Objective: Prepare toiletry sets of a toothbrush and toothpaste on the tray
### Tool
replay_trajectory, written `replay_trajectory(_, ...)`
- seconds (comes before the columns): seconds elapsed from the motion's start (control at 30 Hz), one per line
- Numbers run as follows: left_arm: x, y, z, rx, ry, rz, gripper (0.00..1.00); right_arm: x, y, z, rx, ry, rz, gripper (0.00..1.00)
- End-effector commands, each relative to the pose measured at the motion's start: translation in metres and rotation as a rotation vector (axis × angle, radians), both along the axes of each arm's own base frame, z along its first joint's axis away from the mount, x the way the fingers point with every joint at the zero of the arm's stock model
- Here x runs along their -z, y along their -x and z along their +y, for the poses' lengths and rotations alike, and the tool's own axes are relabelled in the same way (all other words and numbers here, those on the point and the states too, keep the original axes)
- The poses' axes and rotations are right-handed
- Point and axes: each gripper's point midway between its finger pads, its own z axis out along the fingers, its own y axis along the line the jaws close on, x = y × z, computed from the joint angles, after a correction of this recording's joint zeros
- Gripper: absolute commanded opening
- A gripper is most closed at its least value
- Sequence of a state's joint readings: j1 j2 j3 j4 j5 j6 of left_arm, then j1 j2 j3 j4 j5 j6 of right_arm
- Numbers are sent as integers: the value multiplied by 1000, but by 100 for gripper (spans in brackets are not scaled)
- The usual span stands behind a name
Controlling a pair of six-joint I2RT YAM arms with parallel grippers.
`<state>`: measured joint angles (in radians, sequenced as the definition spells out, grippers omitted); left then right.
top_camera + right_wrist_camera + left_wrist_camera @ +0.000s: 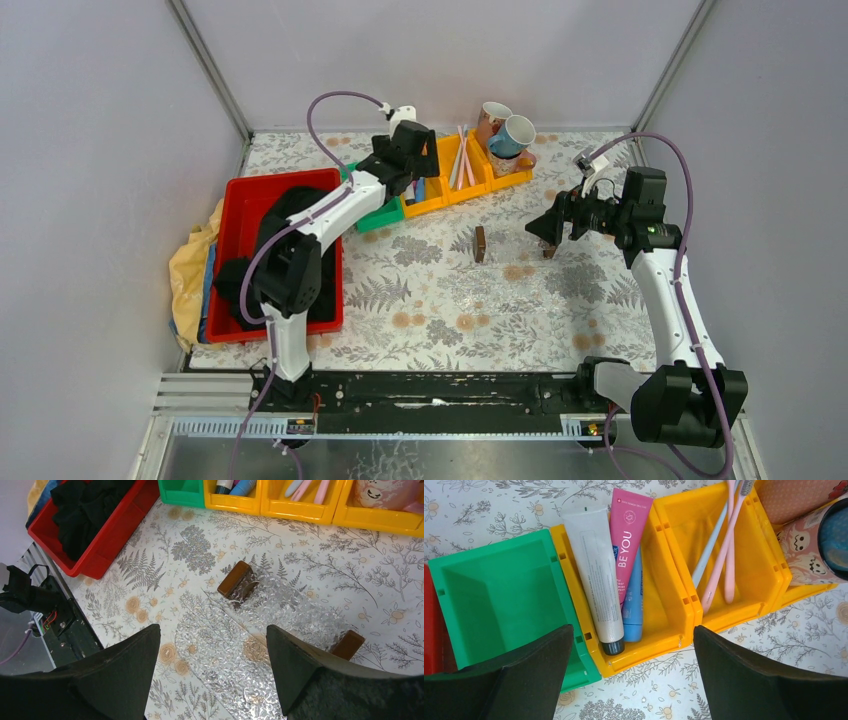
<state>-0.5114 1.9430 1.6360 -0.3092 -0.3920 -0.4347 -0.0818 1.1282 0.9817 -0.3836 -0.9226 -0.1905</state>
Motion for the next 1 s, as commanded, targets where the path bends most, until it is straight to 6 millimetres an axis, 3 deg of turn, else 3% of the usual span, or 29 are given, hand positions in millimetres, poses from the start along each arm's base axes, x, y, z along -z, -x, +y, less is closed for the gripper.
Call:
replay_trajectory(0.0, -9, -4, -6, 53, -29, -21, 96, -9, -5, -5, 15, 22, -54, 84)
replay_trajectory(0.13, -19, 1, -32, 233, 17, -47, 96, -10, -5, -6, 19, 23, -57, 85)
replay_trajectory(0.3, -57, 18, -76, 594, 147, -206, 97, -11, -6, -7, 24, 24, -58, 85)
replay_trajectory(0.43, -89, 23, -90, 771, 301, -323, 95, -11, -6, -9, 28, 23, -59, 85)
replay_trajectory(0.57, -107, 25, -95, 890, 396, -417, 95, -12, -5, -9, 29, 19, -61, 84)
replay_trajectory(0.77, -117, 21, -100, 1020, 455, -541, 93, -16, -4, -10, 27, 0, -59, 85)
replay_trajectory(0.97, -100, 3, -107, 1113, 303, -680, 88, -17, -5, -15, 44, -4, -58, 84)
